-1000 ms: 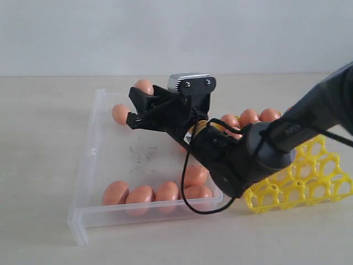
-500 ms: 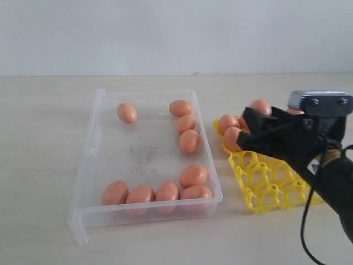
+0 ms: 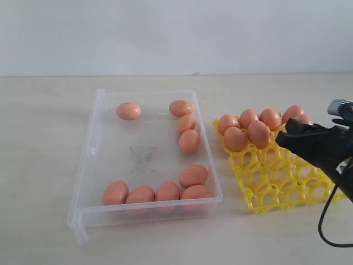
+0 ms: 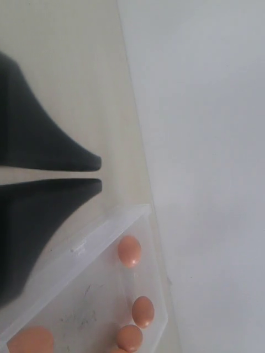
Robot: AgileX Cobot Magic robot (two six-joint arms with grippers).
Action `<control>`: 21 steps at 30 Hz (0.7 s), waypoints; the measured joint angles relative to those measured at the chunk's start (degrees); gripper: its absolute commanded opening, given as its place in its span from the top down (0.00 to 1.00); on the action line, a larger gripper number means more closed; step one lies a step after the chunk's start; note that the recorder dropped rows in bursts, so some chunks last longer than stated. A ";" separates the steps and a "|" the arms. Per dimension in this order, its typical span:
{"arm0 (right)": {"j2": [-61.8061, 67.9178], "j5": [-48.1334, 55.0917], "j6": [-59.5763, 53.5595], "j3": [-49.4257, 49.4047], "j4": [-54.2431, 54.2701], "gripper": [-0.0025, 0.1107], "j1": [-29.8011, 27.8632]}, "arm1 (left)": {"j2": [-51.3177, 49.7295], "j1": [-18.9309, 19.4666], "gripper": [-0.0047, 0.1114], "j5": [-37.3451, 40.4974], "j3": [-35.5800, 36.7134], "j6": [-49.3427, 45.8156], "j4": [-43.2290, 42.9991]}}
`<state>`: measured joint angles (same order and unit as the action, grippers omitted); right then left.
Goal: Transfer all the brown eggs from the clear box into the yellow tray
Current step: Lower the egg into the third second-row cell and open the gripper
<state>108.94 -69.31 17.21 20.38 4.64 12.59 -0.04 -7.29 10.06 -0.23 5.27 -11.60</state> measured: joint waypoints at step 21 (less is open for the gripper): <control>5.25 0.01 -2.02 5.49 -5.07 0.98 -0.38 | 0.00 0.00 0.93 0.00 0.00 0.00 0.00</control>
<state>114.19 -69.30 15.19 25.87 -0.42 12.21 -0.04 -7.29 10.06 -0.23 5.27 -11.60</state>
